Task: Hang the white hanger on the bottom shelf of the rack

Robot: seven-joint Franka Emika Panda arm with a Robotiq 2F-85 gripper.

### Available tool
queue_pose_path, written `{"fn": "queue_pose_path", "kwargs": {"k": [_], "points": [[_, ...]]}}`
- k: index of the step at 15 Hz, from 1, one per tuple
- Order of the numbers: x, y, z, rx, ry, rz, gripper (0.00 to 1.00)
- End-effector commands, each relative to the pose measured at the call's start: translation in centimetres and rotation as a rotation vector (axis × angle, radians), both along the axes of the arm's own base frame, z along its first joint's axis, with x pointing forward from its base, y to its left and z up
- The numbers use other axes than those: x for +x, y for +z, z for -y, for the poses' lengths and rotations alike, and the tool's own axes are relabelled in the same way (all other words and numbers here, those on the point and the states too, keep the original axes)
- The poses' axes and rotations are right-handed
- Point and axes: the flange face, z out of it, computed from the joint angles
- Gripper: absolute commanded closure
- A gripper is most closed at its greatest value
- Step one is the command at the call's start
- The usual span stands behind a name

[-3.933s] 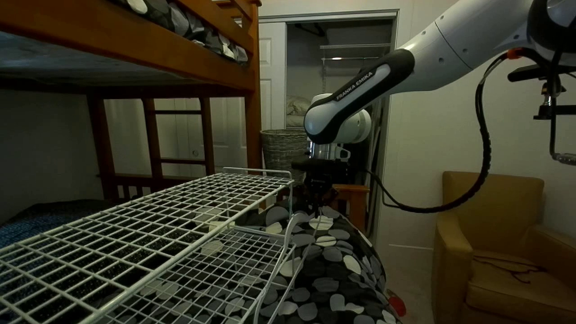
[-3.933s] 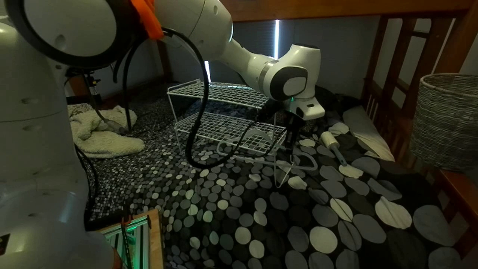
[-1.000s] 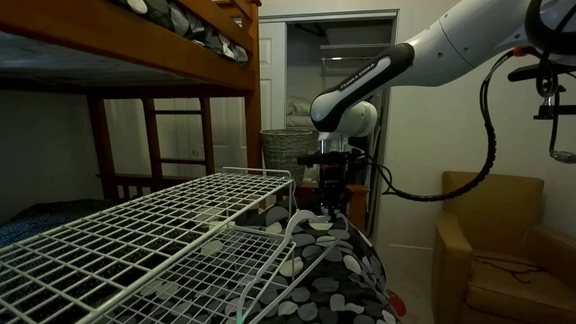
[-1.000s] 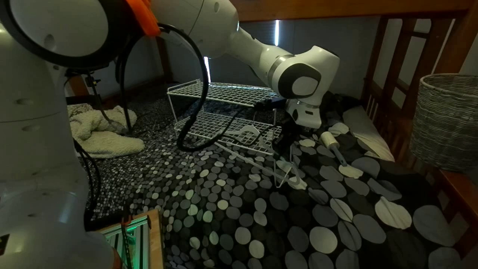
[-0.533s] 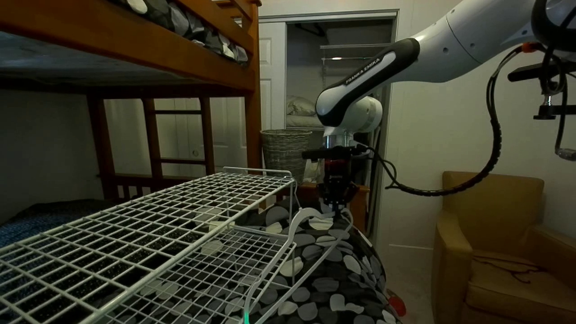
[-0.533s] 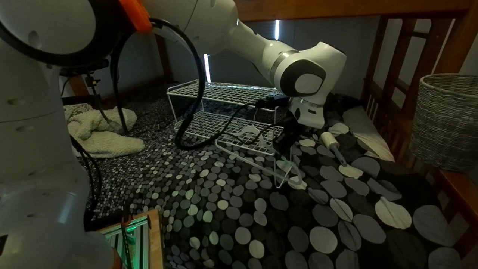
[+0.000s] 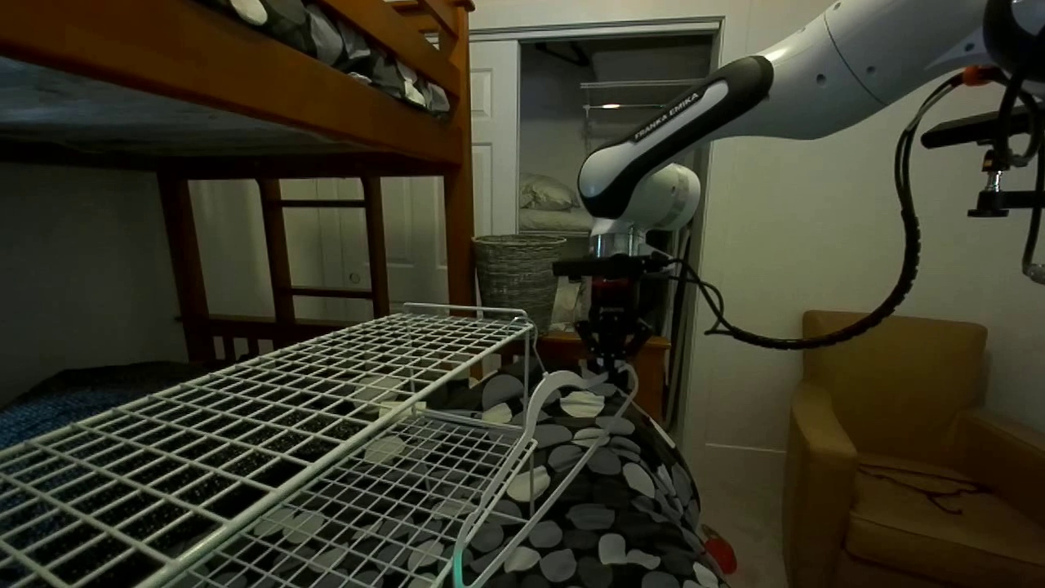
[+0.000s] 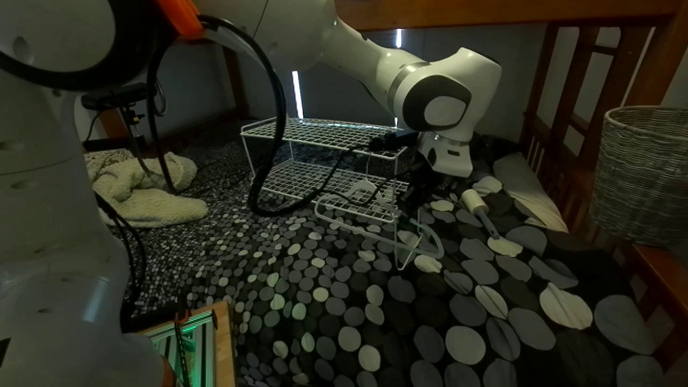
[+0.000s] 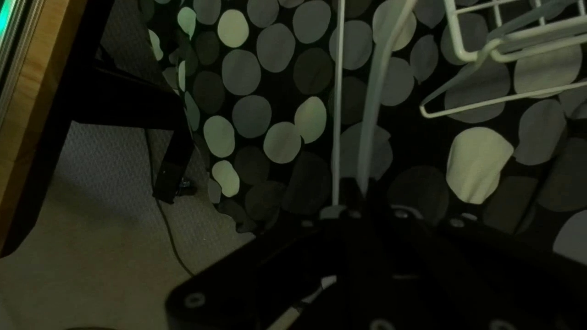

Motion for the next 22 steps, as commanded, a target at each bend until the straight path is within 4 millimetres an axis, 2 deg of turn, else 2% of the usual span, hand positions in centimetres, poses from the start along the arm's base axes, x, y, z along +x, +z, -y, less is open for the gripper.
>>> {"fn": "queue_pose_path", "kwargs": {"k": [1, 8, 14, 22], "points": [[-0.6, 1.0, 0.3, -0.026, 0.057, 0.049, 0.99], [0.0, 2.3, -0.2, -0.151, 0.134, 0.110, 0.99], [0.9, 4.6, -0.7, -0.115, 0.097, 0.253, 0.99], [0.7, 4.2, -0.9, -0.100, 0.117, 0.267, 0.99]]}}
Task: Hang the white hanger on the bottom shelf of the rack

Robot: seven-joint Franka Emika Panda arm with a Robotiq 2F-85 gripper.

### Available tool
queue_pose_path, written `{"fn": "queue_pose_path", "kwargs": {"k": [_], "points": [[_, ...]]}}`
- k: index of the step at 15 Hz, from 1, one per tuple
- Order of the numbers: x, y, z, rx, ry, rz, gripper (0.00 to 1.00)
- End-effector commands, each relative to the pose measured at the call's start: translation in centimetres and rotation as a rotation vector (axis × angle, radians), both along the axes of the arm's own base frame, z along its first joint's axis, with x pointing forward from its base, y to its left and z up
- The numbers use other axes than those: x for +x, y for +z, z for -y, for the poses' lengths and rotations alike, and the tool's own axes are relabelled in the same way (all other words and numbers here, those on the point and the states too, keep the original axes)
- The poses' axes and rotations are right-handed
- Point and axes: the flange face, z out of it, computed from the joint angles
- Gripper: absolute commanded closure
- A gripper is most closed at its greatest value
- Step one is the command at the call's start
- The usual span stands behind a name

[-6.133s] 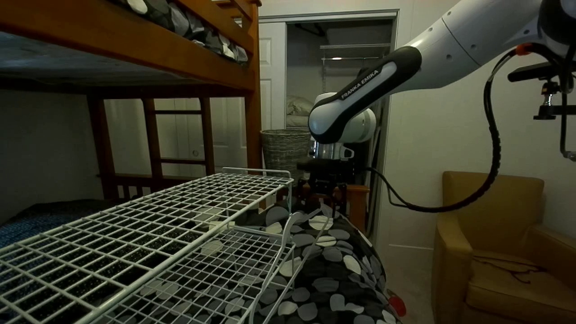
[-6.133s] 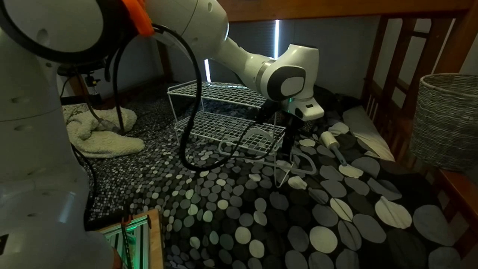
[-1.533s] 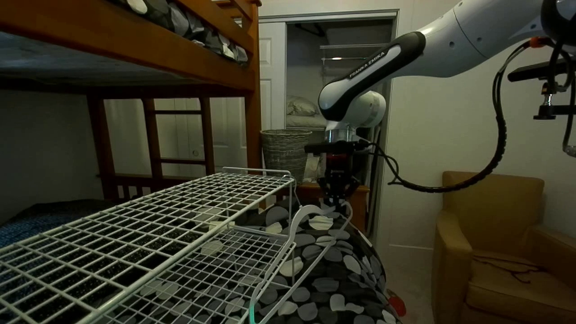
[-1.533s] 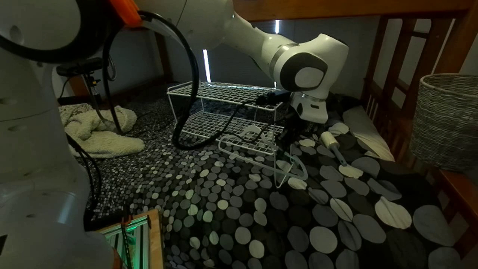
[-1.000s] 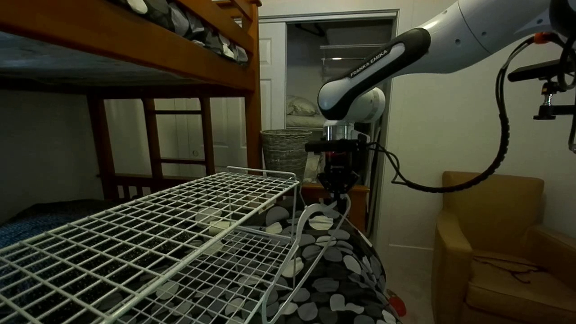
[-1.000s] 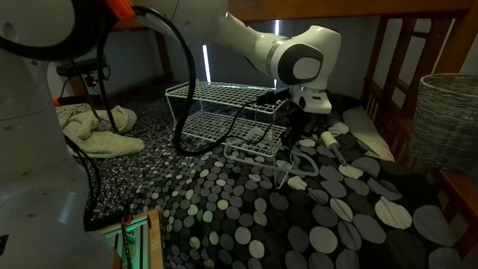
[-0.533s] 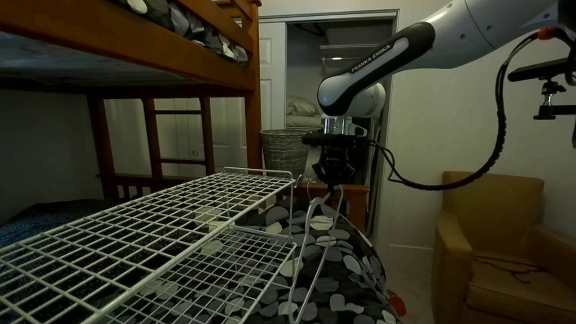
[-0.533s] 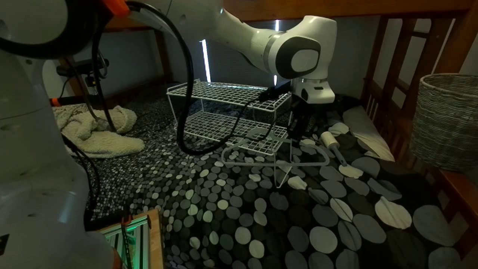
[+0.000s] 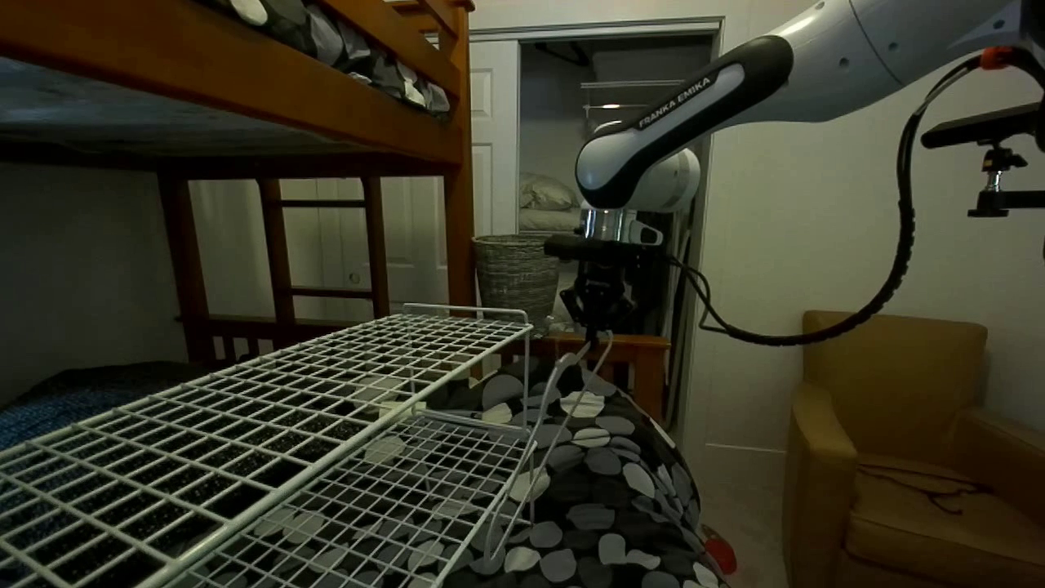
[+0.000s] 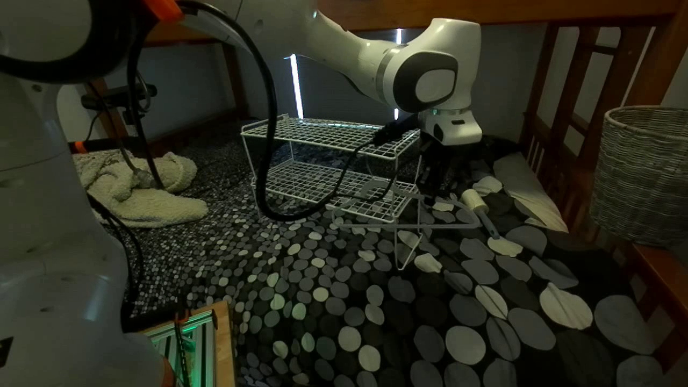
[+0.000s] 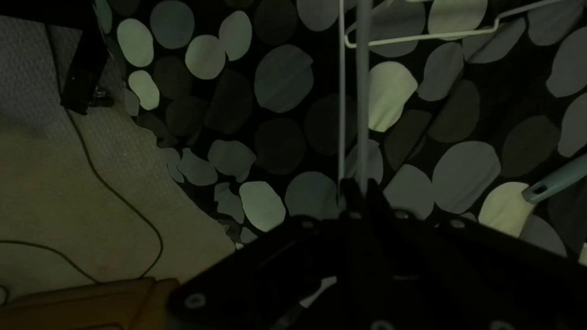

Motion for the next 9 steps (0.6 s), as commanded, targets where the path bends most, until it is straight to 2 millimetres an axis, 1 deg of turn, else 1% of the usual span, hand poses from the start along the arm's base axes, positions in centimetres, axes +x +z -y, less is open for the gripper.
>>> {"fn": "queue_pose_path", "kwargs": {"k": [1, 5, 9], "points": [[-1.0, -0.1, 0.4, 0.012, 0.029, -0.005, 0.99], [-1.3, 0.1, 1.5, 0.011, 0.097, 0.008, 0.99], [-1.7, -0.3, 3.4, 0.016, 0.214, 0.034, 0.99]]}}
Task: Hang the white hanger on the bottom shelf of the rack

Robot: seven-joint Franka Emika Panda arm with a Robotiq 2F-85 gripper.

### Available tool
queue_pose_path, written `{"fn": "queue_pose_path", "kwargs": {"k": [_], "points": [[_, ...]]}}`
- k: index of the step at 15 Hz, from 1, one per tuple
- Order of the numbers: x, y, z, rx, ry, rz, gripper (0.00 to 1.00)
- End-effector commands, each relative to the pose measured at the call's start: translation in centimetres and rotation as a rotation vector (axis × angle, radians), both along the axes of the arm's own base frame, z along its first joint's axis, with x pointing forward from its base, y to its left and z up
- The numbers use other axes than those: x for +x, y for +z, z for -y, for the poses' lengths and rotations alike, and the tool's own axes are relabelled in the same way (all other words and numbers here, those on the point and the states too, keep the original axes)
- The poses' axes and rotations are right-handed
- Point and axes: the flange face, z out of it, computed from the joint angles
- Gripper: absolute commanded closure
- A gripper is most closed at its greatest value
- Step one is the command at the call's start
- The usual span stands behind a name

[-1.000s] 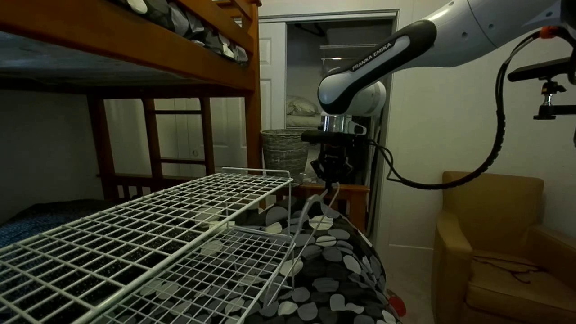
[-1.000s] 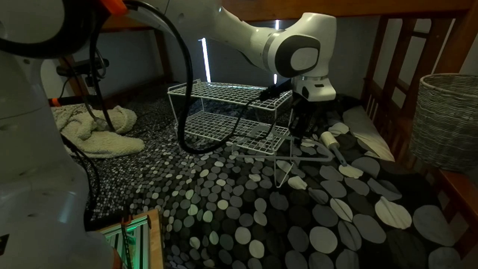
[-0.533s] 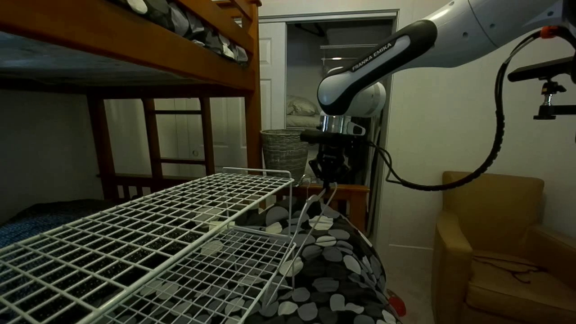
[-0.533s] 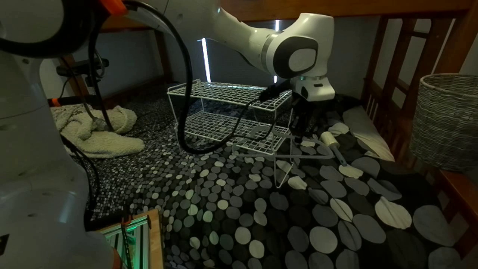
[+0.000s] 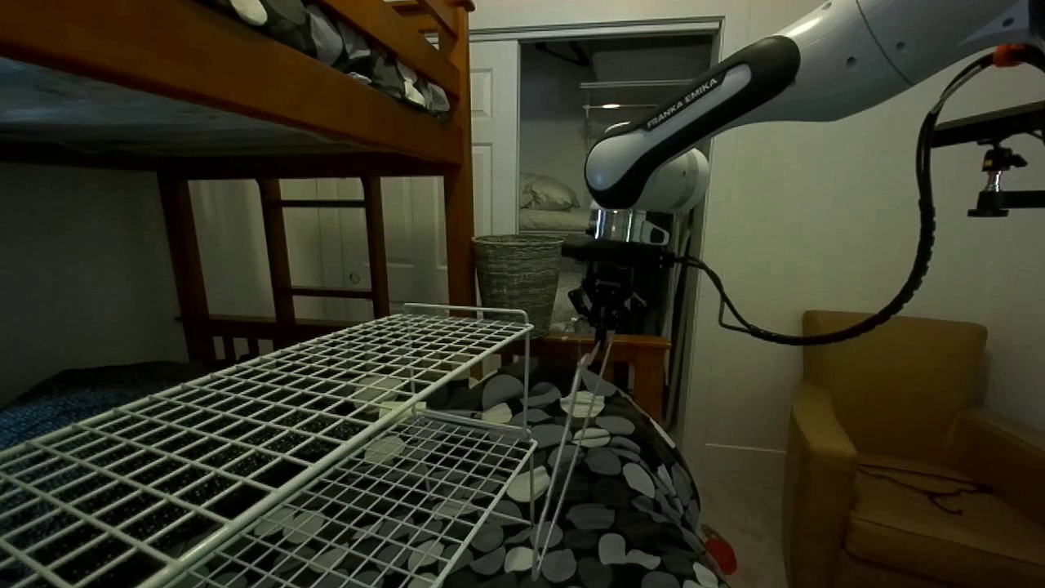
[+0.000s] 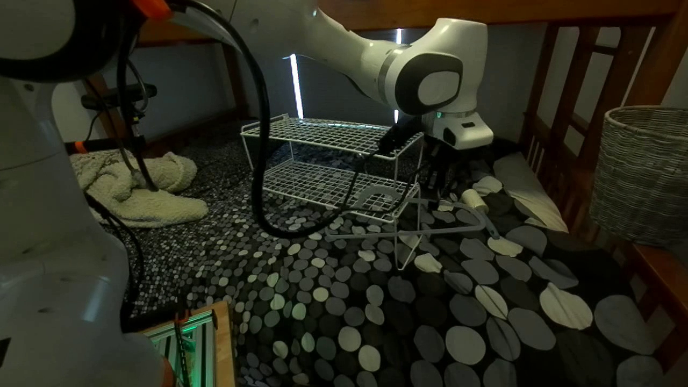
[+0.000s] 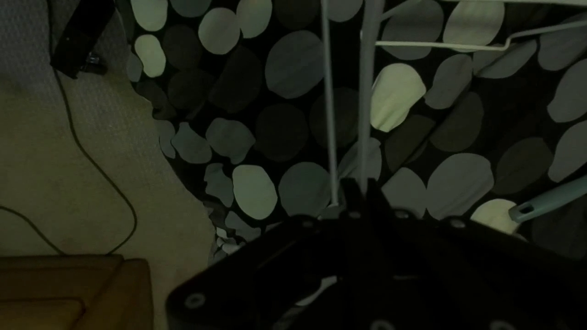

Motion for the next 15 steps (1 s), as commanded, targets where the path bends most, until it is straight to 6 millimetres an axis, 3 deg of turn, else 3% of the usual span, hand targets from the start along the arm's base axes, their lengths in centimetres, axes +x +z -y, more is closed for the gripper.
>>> {"fn": "queue_pose_path", "kwargs": {"k": [1, 11, 13, 15], "points": [[-1.5, -0.3, 2.2, 0.021, 0.088, 0.018, 0.99], [-3.5, -0.9, 11.4, -0.027, 0.064, 0.001, 0.99], [-3.4, -1.2, 12.5, -0.024, 0.089, 0.016, 0.99], [-2.6, -1.1, 12.2, -0.022, 0.181, 0.043, 0.99]]}}
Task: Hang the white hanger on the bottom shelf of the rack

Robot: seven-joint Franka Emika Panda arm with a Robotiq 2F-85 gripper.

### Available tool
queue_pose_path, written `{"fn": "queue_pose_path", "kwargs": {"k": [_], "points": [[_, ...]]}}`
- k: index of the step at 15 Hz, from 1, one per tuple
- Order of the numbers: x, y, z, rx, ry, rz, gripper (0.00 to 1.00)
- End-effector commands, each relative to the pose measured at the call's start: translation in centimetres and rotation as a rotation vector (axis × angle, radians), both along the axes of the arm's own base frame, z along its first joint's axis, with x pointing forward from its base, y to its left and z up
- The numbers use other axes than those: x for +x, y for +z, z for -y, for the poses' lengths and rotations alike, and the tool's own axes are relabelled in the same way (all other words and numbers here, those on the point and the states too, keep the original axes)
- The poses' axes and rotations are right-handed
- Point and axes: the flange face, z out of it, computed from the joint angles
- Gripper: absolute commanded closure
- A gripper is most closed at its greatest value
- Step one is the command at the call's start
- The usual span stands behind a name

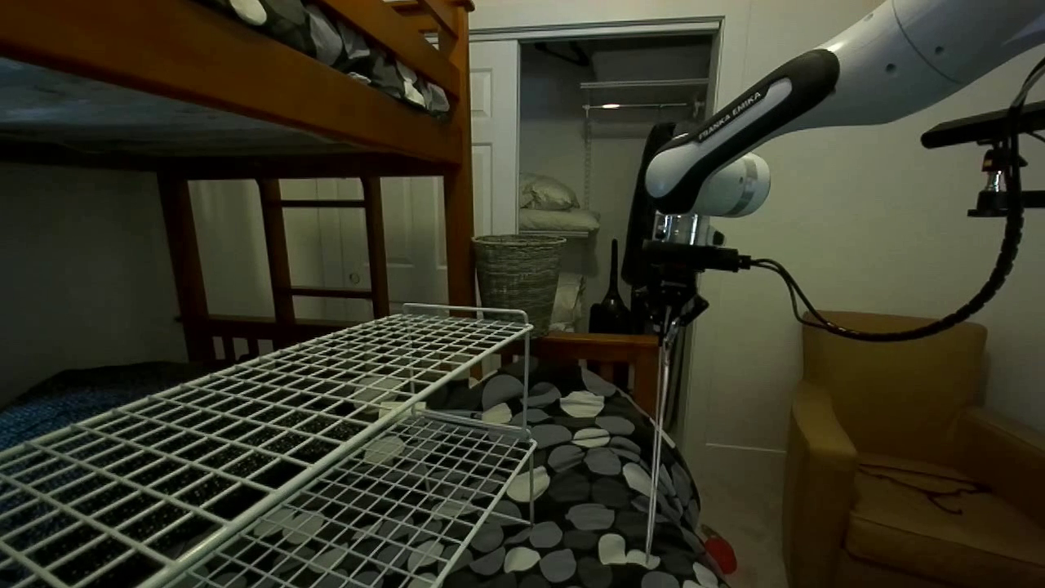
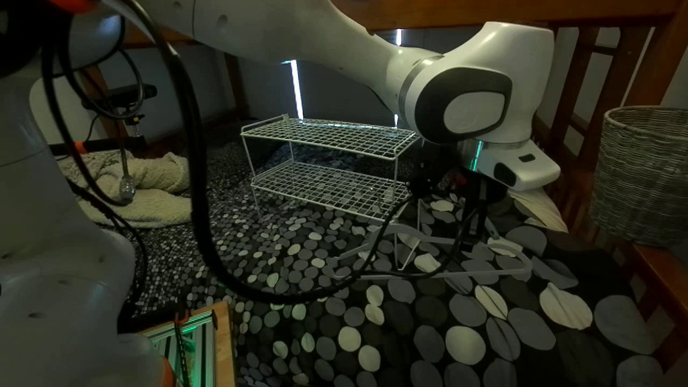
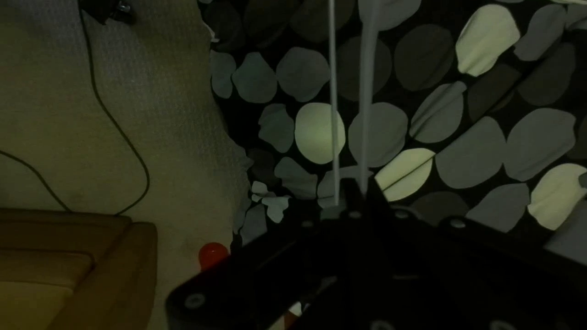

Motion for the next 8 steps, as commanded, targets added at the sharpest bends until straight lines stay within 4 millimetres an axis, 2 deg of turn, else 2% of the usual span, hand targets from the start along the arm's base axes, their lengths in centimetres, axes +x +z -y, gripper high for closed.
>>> {"fn": "queue_pose_path", "kwargs": {"k": [1, 5, 6, 8], "points": [[0.5, -0.2, -0.6, 0.000, 0.155, 0.049, 0.99], [2.7, -0.7, -3.9, 0.006, 0.342, 0.099, 0.99], [1.5, -0.1, -2.7, -0.007, 0.276, 0.079, 0.96], [2.2, -0.4, -4.1, -0.004, 0.320, 0.084, 0.96]]}}
